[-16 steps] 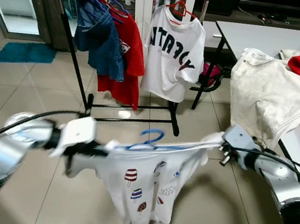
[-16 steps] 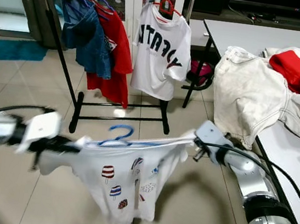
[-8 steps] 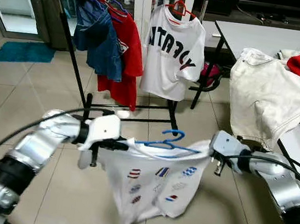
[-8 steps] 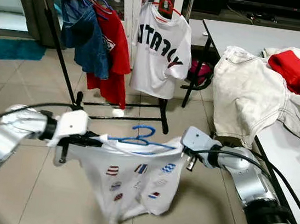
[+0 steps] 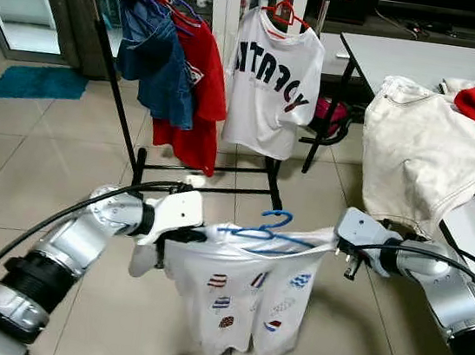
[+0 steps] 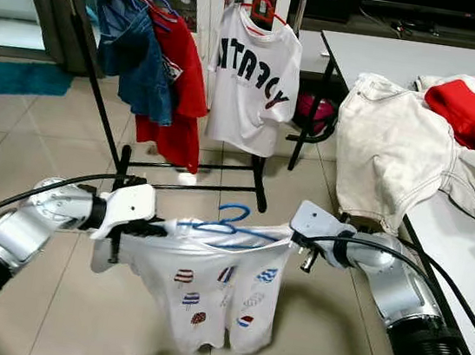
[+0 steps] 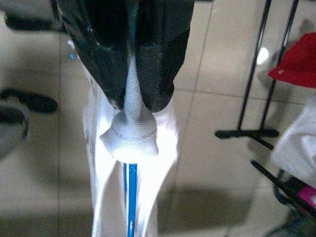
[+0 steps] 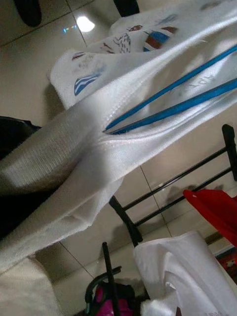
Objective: Hang hanger
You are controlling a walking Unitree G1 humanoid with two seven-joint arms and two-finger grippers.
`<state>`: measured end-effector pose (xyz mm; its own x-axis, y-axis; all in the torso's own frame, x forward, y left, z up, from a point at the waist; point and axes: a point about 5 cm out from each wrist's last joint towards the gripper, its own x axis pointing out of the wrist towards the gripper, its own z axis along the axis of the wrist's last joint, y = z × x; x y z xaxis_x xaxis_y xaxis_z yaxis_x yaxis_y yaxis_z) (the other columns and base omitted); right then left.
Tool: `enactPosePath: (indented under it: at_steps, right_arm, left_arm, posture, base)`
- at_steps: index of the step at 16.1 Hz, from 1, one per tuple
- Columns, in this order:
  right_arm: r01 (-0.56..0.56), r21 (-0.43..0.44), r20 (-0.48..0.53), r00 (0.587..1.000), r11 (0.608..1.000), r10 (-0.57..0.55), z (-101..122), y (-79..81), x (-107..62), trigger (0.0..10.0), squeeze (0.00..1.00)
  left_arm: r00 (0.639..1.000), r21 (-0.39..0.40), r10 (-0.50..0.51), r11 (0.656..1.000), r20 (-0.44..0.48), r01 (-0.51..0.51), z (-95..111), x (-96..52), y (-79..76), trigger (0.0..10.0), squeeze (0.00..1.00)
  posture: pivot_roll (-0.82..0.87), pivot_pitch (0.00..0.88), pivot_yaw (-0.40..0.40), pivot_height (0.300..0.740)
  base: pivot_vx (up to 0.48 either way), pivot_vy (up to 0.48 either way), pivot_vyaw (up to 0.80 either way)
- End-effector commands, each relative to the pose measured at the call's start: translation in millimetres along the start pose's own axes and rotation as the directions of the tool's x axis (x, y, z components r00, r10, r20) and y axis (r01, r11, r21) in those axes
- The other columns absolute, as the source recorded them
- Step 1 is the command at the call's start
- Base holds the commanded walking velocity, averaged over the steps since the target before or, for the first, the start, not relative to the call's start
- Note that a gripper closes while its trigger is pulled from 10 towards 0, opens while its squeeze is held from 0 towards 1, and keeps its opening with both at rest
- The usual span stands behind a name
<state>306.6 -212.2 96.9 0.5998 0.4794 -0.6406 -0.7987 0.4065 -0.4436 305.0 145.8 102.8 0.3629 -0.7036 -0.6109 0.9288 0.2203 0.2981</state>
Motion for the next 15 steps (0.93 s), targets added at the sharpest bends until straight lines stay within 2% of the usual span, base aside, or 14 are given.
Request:
enactPosePath:
  at_steps: [1,2,5,7,8,9,10,13,15]
  right_arm:
    - [0.002,-0.013,0.007,1.0,1.0,-0.002,4.8,-0.4,-0.1,0.0,0.0]
    - [-0.006,-0.014,0.008,1.0,1.0,0.006,7.3,2.2,2.0,0.0,0.0]
    - [-0.013,-0.025,0.01,1.0,1.0,0.013,12.8,4.4,3.2,0.0,0.0]
    - [-0.02,-0.044,0.012,1.0,0.999,0.02,16.4,4.9,1.9,2.9,0.0]
    - [-0.018,-0.043,0.015,1.0,0.999,0.019,18.6,4.3,0.8,10.0,0.0]
    - [-0.032,-0.045,0.027,0.999,0.998,0.033,23.3,4.0,-1.3,10.0,0.55]
    - [-0.031,-0.065,0.021,0.999,0.997,0.032,24.7,3.8,-2.2,10.0,1.0]
    - [-0.016,-0.077,-0.006,1.0,0.997,0.016,27.0,4.5,-4.2,10.0,1.0]
    - [-0.003,-0.07,-0.021,1.0,0.998,0.002,27.1,4.6,-3.5,10.0,1.0]
  left_arm:
    - [0.999,-0.008,0.036,0.999,0.031,-0.036,5.8,1.2,2.8,0.0,0.0]
    - [0.998,-0.016,0.04,0.999,0.051,-0.039,10.5,6.0,0.7,0.0,0.0]
    - [0.999,-0.011,0.018,1.0,0.029,-0.018,9.5,17.4,-7.6,0.0,0.0]
    - [1.0,-0.025,0.024,0.999,0.014,-0.023,7.9,21.1,-8.9,0.0,0.0]
    - [0.999,-0.028,0.034,0.999,0.0,-0.034,6.1,21.5,-7.5,0.0,0.0]
    - [0.998,-0.04,0.06,0.997,-0.016,-0.061,4.0,21.4,-4.0,0.0,0.0]
    - [0.997,-0.05,0.077,0.996,-0.021,-0.078,3.6,21.5,-1.9,0.0,0.0]
    - [0.989,-0.094,0.151,0.984,-0.002,-0.15,7.6,23.9,6.2,0.0,0.0]
    - [0.987,-0.102,0.161,0.982,0.018,-0.159,11.1,25.4,7.5,0.0,0.0]
  posture:
    - [-0.19,0.0,0.035,0.74]
    - [-0.19,0.0,0.033,0.74]
    - [-0.2,0.0,0.033,0.74]
    - [-0.2,0.0,0.033,0.74]
    - [-0.2,0.0,0.033,0.74]
    - [-0.2,0.0,0.033,0.74]
    - [-0.2,0.0,0.033,0.74]
    - [-0.2,0.0,0.034,0.74]
    - [-0.2,0.0,0.034,0.74]
  base:
    - [0.0,0.0,0.0]
    - [0.0,0.0,0.0]
    - [0.0,0.0,0.0]
    - [0.0,0.0,0.0]
    - [0.0,0.0,0.0]
    - [0.0,0.0,0.0]
    - [0.0,0.0,0.0]
    - [0.0,0.0,0.0]
    - [0.0,0.0,0.0]
